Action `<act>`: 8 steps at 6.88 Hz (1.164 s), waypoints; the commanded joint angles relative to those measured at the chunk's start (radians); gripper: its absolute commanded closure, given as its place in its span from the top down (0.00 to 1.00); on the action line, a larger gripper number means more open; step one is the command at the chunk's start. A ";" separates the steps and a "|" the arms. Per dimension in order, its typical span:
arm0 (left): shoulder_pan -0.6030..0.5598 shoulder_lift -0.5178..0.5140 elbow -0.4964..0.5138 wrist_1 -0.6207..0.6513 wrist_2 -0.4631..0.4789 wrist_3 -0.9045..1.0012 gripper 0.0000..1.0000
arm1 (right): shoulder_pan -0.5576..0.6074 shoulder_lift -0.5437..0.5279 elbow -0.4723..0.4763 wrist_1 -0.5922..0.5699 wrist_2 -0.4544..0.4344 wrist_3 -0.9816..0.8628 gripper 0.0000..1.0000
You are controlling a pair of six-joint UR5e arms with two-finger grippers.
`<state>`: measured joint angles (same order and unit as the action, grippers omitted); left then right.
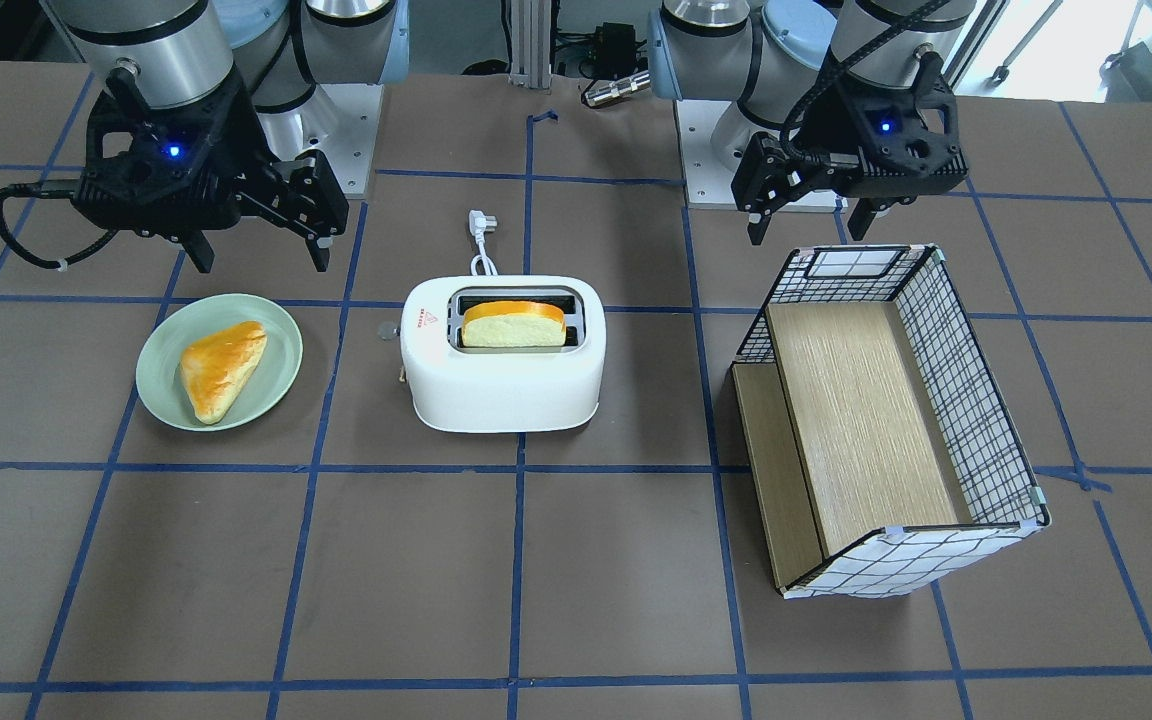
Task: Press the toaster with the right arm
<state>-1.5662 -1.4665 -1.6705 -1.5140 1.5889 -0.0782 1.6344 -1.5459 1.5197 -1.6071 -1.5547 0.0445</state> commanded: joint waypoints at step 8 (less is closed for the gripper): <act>0.000 0.000 0.000 0.000 0.000 0.000 1.00 | -0.242 0.010 0.083 0.377 0.468 -0.218 0.00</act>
<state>-1.5662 -1.4665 -1.6705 -1.5140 1.5892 -0.0782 1.4753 -1.5405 1.5327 -1.2633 -1.1956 -0.0700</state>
